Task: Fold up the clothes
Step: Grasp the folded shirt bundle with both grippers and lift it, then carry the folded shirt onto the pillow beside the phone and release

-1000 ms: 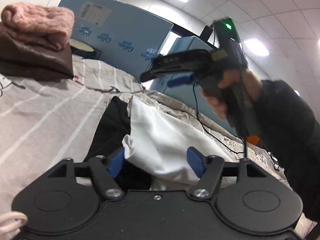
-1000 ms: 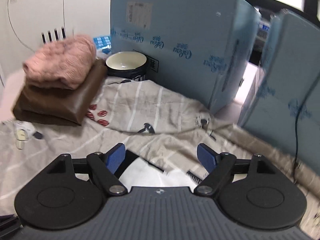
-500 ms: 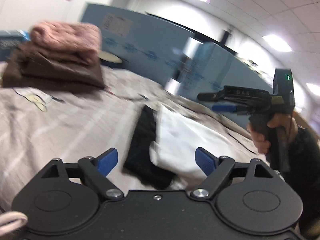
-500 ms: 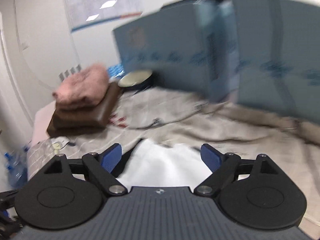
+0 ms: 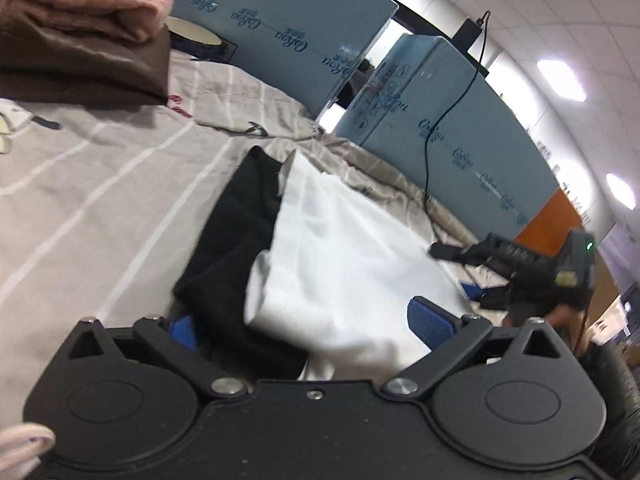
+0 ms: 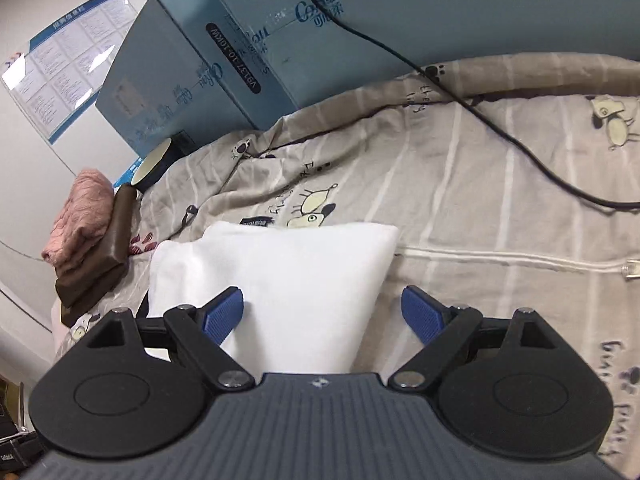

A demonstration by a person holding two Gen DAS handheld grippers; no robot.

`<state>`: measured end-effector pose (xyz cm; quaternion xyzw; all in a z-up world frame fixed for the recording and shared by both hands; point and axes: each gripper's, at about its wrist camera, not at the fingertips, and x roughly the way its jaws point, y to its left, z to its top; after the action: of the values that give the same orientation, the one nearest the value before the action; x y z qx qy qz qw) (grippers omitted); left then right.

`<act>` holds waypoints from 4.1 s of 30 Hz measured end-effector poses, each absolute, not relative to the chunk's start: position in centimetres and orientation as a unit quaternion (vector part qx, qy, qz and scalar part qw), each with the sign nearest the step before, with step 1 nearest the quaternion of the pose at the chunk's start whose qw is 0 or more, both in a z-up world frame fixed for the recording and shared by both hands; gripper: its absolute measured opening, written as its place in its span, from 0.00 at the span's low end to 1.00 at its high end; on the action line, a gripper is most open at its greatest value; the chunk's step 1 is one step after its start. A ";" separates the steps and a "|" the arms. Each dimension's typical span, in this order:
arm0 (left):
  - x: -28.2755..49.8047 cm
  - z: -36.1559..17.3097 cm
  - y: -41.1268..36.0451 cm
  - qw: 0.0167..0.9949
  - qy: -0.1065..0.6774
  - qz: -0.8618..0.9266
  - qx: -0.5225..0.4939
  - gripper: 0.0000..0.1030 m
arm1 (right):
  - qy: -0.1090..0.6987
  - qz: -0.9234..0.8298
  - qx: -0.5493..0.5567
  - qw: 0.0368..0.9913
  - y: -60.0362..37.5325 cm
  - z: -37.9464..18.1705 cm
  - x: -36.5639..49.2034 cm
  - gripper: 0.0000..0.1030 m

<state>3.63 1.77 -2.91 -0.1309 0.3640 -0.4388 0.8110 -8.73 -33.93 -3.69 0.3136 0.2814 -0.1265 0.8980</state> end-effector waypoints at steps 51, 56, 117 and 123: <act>-18.5 0.8 -42.1 0.716 0.222 -0.660 0.041 0.12 | 0.227 -0.559 0.143 0.785 -60.2 2.8 -32.7 0.10; -19.1 -3.1 -43.3 0.704 0.284 -0.648 0.066 0.15 | 0.268 -0.557 0.185 0.764 -63.5 -2.4 -34.0 0.10; -3.2 -1.7 -19.4 0.788 0.148 -0.589 0.098 1.00 | 0.147 -0.588 0.200 0.770 -26.6 -0.9 -21.3 1.00; -2.6 -2.6 -21.1 0.790 0.150 -0.584 0.114 1.00 | 0.160 -0.585 0.205 0.768 -27.2 -1.7 -20.5 1.00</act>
<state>-2.56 -21.13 -2.56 0.1135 0.1495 -0.5836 0.7900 -20.53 -27.17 -1.68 0.2055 0.1602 -0.5854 0.7677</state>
